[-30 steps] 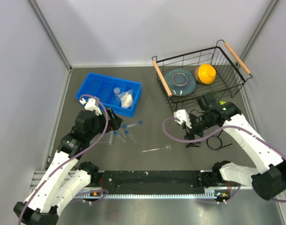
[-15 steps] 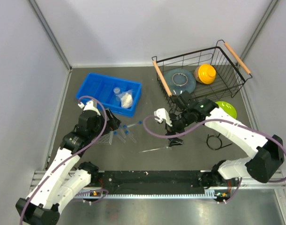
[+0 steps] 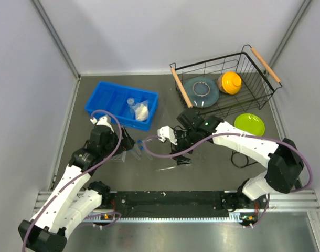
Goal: Organize the chemistry lab equipment
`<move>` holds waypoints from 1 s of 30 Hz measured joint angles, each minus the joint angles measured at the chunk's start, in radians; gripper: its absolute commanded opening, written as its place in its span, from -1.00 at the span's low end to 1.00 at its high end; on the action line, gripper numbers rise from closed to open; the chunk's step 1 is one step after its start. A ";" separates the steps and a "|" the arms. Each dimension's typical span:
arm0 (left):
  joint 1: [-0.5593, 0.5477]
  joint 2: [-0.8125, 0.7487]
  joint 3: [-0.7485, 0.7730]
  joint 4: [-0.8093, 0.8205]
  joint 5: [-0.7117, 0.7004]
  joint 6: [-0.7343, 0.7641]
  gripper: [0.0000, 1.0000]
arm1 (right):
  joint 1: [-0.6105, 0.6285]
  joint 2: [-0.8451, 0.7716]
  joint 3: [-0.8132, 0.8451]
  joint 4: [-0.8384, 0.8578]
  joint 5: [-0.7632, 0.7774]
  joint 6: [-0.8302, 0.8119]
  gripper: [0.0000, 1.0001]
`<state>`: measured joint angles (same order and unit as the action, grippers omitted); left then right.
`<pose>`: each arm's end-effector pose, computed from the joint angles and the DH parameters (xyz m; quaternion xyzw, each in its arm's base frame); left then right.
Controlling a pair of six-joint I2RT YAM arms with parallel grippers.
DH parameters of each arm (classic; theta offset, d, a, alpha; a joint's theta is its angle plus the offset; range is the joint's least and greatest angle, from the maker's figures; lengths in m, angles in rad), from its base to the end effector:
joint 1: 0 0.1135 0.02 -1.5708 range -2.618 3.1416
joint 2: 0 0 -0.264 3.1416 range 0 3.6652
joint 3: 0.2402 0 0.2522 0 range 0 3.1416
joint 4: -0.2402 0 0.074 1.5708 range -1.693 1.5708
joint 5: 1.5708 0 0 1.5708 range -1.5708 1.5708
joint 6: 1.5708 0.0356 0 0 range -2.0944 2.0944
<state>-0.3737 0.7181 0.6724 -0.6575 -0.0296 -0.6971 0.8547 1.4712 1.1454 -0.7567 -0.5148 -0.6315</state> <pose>0.1421 -0.0546 0.2651 -0.1522 0.8944 -0.2029 0.3683 0.1800 0.2335 0.2619 -0.6802 0.6494 0.2715 0.2048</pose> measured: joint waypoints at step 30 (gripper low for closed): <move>0.000 -0.140 0.099 -0.008 -0.245 0.255 0.93 | 0.000 0.388 0.455 -0.051 0.035 -0.267 0.59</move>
<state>-0.3737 0.5785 0.7715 -0.6659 -0.2741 -0.4419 0.8547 1.8591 1.6001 -0.8078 -0.4793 -0.8982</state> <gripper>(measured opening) 0.965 0.803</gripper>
